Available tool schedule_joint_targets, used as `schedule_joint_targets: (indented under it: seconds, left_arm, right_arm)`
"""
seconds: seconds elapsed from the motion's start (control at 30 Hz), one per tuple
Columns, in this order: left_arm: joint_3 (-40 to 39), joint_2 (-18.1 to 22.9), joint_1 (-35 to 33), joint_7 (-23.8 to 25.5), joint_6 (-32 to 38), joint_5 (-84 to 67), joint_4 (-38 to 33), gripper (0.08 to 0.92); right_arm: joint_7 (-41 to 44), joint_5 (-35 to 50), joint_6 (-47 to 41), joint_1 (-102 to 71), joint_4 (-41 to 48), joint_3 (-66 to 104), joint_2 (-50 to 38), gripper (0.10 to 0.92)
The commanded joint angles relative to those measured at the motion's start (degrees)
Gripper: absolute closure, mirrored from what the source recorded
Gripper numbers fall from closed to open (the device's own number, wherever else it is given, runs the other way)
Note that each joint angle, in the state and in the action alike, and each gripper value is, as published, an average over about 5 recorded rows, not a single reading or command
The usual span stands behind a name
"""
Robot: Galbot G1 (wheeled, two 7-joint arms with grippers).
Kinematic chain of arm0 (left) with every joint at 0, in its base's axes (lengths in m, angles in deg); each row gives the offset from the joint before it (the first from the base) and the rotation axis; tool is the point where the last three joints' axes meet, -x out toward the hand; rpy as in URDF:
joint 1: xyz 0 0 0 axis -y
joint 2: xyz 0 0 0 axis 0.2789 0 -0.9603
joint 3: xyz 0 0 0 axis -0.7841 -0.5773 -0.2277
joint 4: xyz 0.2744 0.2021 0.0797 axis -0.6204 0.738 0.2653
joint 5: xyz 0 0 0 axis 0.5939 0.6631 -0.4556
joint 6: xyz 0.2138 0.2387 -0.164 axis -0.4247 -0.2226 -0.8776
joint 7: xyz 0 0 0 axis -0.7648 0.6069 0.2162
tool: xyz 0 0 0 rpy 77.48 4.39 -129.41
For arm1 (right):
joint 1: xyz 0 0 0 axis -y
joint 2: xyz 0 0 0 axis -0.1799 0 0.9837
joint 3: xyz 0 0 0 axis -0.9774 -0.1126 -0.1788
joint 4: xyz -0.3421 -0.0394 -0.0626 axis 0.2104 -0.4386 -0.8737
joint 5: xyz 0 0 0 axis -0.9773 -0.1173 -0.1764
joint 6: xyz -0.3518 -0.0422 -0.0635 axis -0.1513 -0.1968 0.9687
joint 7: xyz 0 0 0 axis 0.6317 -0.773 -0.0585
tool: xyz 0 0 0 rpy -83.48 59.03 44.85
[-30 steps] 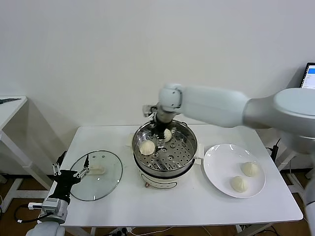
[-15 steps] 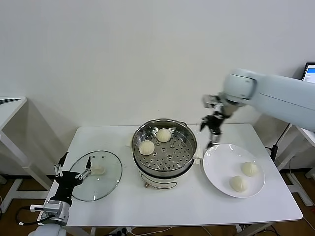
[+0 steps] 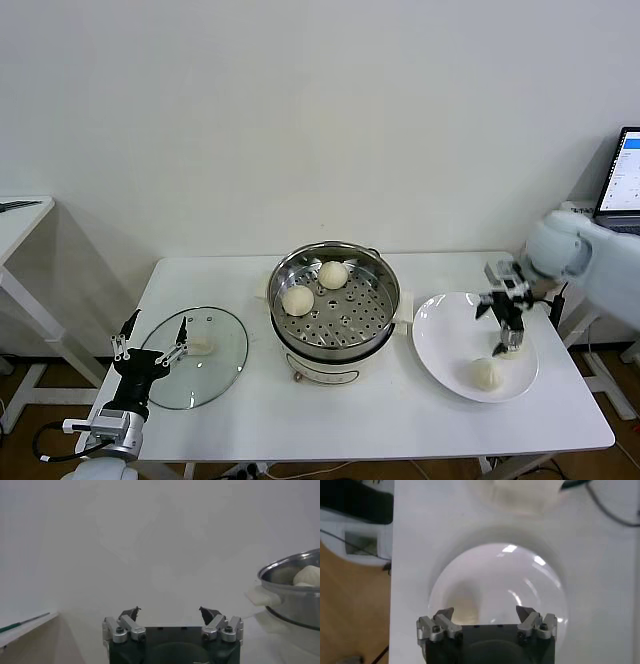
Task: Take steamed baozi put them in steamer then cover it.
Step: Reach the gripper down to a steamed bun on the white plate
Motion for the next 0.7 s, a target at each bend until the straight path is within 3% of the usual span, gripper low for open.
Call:
schedule_joint_targets:
  seconds: [0.03,0.7]
  left_arm:
    - [0.0,0.1,-0.1,-0.1,0.0,0.3,0.2,0.177]
    - [0.2,0.1,0.6,-0.1,0.0,0.3,1.4,0.177]
  right_arm:
    - [-0.2,-8.4,1.8,-18.6,3.3,14.2,-1.3,0.203]
    - [-2.7,-9.1,1.8,-21.3,7.5,16.3,4.7,0.203]
